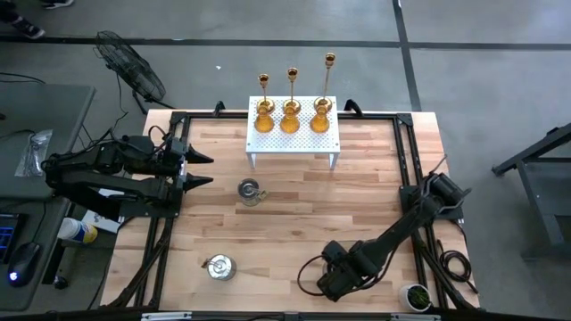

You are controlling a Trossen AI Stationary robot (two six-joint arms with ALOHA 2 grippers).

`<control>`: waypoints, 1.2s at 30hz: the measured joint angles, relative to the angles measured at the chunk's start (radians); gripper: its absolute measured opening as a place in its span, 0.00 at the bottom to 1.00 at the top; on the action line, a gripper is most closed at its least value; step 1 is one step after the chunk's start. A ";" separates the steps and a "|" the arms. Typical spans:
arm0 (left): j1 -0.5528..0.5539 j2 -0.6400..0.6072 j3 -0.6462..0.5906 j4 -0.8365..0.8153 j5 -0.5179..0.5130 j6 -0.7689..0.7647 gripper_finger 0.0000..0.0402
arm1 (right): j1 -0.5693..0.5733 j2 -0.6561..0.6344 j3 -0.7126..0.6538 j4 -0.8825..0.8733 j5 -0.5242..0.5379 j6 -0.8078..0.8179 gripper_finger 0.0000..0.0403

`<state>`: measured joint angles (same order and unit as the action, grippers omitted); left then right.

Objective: Pick & Place candle stick holders
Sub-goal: Put the right silver scented candle on the shelf

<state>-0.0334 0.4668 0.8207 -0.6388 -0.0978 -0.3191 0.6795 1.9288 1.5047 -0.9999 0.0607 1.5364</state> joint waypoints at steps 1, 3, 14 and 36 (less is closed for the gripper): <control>0.000 0.000 0.000 0.000 0.000 0.000 0.78 | -0.003 0.008 0.000 0.002 -0.009 -0.004 0.99; 0.000 0.000 0.000 0.000 0.000 0.000 0.78 | -0.012 0.015 0.000 -0.006 -0.011 -0.013 0.99; 0.000 0.000 0.000 0.000 0.000 0.000 0.78 | -0.069 0.025 0.000 -0.006 -0.087 -0.020 0.91; 0.000 0.000 0.000 0.000 0.000 0.000 0.78 | -0.080 -0.010 0.000 -0.080 -0.168 -0.049 0.86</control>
<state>-0.0332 0.4668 0.8211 -0.6388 -0.0978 -0.3194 0.5999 1.9192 1.5043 -1.0796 -0.1070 1.4875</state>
